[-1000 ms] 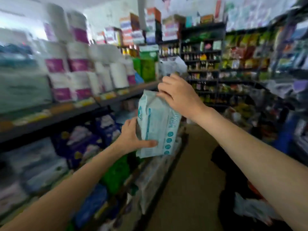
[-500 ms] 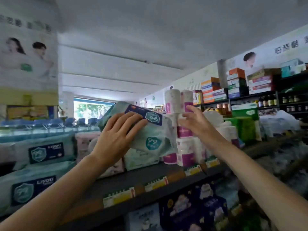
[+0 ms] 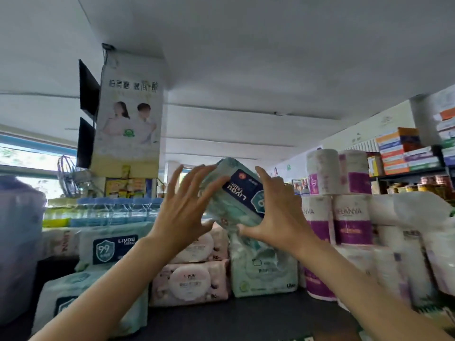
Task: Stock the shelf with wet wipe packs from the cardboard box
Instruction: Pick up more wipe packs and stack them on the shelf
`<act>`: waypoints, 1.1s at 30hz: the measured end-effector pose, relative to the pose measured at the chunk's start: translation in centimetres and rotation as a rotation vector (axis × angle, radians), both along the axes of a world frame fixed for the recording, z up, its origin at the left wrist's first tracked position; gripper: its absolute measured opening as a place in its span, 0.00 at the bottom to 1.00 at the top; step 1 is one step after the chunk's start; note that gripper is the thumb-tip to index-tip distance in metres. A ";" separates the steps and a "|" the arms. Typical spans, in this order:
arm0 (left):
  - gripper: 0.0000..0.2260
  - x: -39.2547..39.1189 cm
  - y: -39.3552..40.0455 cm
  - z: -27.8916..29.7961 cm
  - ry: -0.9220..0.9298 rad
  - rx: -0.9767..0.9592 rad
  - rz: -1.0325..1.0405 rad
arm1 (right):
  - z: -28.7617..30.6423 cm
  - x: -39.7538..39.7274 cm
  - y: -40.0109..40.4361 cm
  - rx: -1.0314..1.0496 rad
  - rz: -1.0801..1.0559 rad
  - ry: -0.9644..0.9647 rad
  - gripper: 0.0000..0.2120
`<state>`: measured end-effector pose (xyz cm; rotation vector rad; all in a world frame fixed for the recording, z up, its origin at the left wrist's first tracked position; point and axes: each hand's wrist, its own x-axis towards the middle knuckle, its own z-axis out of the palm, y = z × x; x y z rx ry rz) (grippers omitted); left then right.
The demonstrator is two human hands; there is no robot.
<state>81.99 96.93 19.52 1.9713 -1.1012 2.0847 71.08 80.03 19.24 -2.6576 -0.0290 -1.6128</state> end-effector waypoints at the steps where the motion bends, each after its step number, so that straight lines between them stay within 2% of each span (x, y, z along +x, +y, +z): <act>1: 0.43 0.2 0.5 0.7 0.143 -0.170 -0.079 | 0.4 0.4 -0.4 -0.081 -0.099 -0.066 0.55; 3: 0.37 -0.1 1.5 1.7 0.561 -0.452 -0.352 | 1.0 1.8 -1.3 -0.177 -0.215 -0.246 0.55; 4: 0.35 -0.4 1.7 1.9 0.831 -0.508 -0.551 | 1.3 2.5 -1.5 -0.136 -0.189 -0.332 0.55; 6: 0.38 -1.3 1.1 1.5 1.365 -0.448 -0.914 | 1.8 3.8 -1.3 0.034 -0.055 -0.418 0.52; 7: 0.39 -1.7 0.3 1.0 1.517 -0.389 -0.999 | 1.9 4.4 -0.8 0.113 0.025 -0.445 0.50; 8: 0.38 -2.1 -0.5 0.7 1.584 -0.349 -1.031 | 1.9 5.0 -0.2 0.159 0.086 -0.467 0.49; 10: 0.32 -2.3 -1.8 0.8 1.593 -0.349 -1.099 | 1.5 6.0 1.8 0.143 0.150 -0.474 0.48; 12: 0.27 -2.3 -1.7 1.6 1.551 -0.447 -1.166 | 0.8 6.2 4.0 0.047 0.170 -0.457 0.47; 15: 0.24 -1.3 1.3 1.8 1.404 -0.648 -1.187 | 0.4 5.6 4.5 -0.127 0.452 -0.233 0.44; 16: 0.25 -0.8 2.9 2.0 1.348 -0.653 -1.153 | 0.6 5.4 4.0 -0.204 0.515 -0.165 0.44; 17: 0.28 -0.7 4.6 2.5 1.305 -0.598 -1.093 | 0.9 5.5 3.5 -0.298 0.494 -0.161 0.45; 20: 0.38 -0.9 8.3 4.4 1.219 -0.299 -0.761 | 2.6 7.2 3.2 -0.548 0.219 -0.333 0.50; 22: 0.32 -1.5 9.2 5.5 1.218 -0.144 -0.525 | 3.5 8.2 4.6 -0.662 0.137 -0.355 0.51; 24: 0.24 -2.0 9.9 5.8 1.267 -0.020 -0.375 | 3.8 8.9 6.3 -0.723 0.177 -0.373 0.48; 27: 0.29 -1.9 12.0 5.7 1.348 0.082 -0.179 | 2.5 9.9 8.6 -0.746 0.263 -0.415 0.45; 30: 0.33 -1.8 13.7 5.4 1.331 0.063 -0.060 | 0.7 11.4 10.8 -0.619 0.246 -0.418 0.46; 33: 0.31 -1.9 14.5 5.2 1.073 0.043 0.094 | -1.0 13.2 13.1 -0.393 0.208 -0.333 0.50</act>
